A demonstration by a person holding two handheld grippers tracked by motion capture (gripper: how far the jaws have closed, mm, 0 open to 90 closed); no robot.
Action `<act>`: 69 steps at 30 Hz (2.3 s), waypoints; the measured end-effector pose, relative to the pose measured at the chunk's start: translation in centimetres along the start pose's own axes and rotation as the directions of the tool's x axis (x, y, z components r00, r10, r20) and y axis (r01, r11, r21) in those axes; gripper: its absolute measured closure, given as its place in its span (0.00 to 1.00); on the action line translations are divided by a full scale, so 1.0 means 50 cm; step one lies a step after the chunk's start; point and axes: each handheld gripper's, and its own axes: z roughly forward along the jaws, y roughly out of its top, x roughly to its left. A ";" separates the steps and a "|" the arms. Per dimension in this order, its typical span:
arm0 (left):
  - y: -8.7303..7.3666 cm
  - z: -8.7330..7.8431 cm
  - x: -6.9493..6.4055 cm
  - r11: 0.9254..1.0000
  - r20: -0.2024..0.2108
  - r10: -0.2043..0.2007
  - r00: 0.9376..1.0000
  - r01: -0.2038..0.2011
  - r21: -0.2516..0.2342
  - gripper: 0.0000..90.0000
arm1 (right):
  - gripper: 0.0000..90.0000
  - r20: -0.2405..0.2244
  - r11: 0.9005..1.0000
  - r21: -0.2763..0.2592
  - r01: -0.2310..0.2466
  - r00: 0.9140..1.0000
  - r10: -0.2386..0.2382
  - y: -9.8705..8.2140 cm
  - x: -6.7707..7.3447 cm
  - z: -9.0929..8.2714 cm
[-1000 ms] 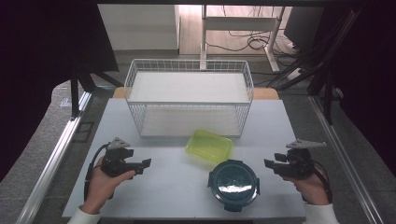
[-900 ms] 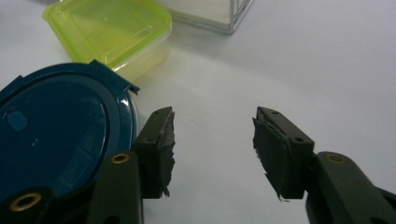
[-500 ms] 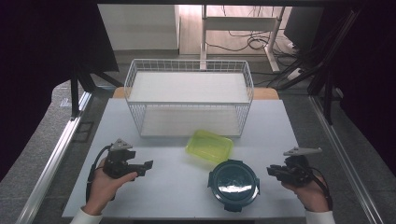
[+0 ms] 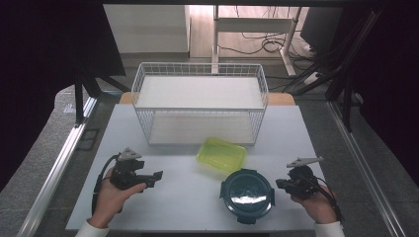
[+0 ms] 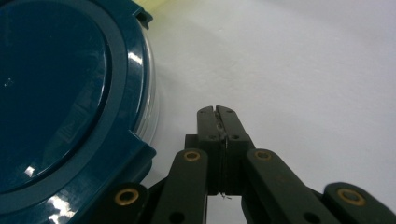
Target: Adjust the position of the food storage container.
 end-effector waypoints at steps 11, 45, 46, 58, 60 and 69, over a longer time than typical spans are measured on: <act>-0.004 0.014 -0.002 1.000 0.011 0.000 1.000 0.000 0.021 0.21 | 0.99 -0.065 0.998 0.020 0.059 0.996 -0.058 0.018 0.023 0.020; -0.008 0.030 -0.002 0.999 0.013 0.009 1.000 -0.009 0.048 0.21 | 0.99 -0.051 0.993 0.041 0.113 0.993 -0.110 0.032 0.121 0.031; -0.008 0.030 -0.002 0.999 0.013 0.008 1.000 -0.009 0.048 0.21 | 0.99 -0.050 0.993 0.040 0.111 0.993 -0.109 0.033 0.124 0.032; -0.010 0.034 -0.001 0.999 0.012 0.006 1.000 -0.007 0.054 0.21 | 0.99 -0.039 0.991 0.034 0.128 0.991 -0.127 0.037 0.149 0.042; -0.010 0.035 -0.001 0.998 0.012 0.007 1.000 -0.008 0.055 0.21 | 0.99 -0.039 0.990 0.034 0.136 0.990 -0.135 0.039 0.160 0.045; -0.010 0.032 -0.003 0.999 0.014 0.005 1.000 -0.005 0.050 0.21 | 0.99 -0.030 0.987 0.025 0.161 0.987 -0.160 0.049 0.193 0.062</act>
